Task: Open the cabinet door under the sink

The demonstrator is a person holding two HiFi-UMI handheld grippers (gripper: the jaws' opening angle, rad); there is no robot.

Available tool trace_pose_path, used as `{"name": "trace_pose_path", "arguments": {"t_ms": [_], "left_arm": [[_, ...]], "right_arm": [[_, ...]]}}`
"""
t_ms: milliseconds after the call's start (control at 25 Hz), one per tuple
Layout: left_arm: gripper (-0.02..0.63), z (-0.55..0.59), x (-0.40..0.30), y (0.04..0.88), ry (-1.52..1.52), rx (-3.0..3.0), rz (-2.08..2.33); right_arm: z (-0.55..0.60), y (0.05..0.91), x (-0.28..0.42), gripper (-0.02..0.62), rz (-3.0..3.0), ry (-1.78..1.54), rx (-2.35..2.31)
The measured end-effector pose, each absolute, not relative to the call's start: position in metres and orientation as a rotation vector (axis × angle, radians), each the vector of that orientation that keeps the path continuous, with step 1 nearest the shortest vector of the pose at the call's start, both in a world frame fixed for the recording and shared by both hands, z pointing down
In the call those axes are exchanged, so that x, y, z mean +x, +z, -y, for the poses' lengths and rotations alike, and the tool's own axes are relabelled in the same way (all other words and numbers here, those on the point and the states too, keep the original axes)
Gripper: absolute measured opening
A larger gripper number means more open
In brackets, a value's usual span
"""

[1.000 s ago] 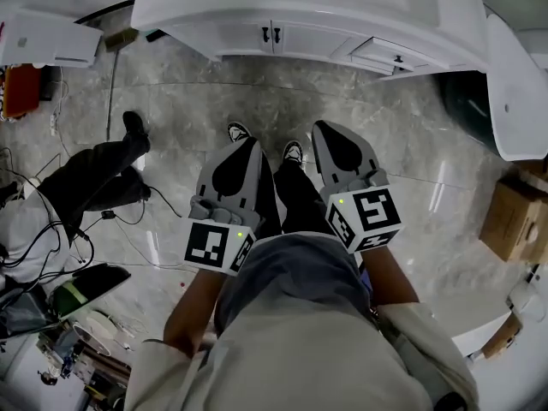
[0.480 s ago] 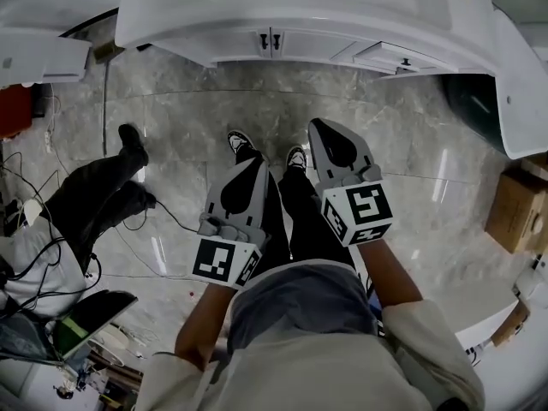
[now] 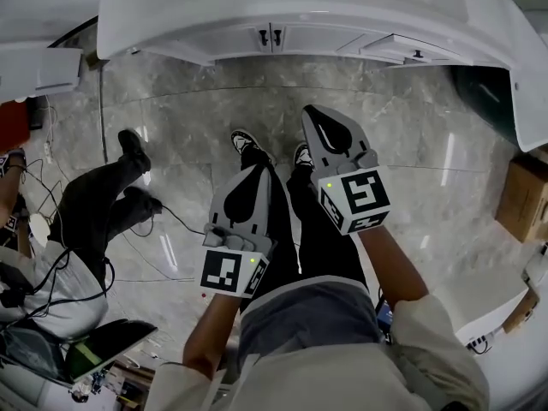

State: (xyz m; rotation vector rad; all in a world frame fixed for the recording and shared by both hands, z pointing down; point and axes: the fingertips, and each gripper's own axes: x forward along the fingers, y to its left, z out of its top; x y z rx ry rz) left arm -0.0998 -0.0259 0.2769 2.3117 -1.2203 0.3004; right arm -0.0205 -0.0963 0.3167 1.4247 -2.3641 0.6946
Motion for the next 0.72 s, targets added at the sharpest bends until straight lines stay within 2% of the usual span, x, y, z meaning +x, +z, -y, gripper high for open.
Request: {"name": "trace_pose_path", "arguments": {"t_ms": [720], "left_arm": [[0.002, 0.056, -0.124, 0.340, 0.354, 2.224, 1.220]], "right_arm": [[0.144, 0.415, -0.028, 0.012, 2.333, 0.780, 1.435]]}}
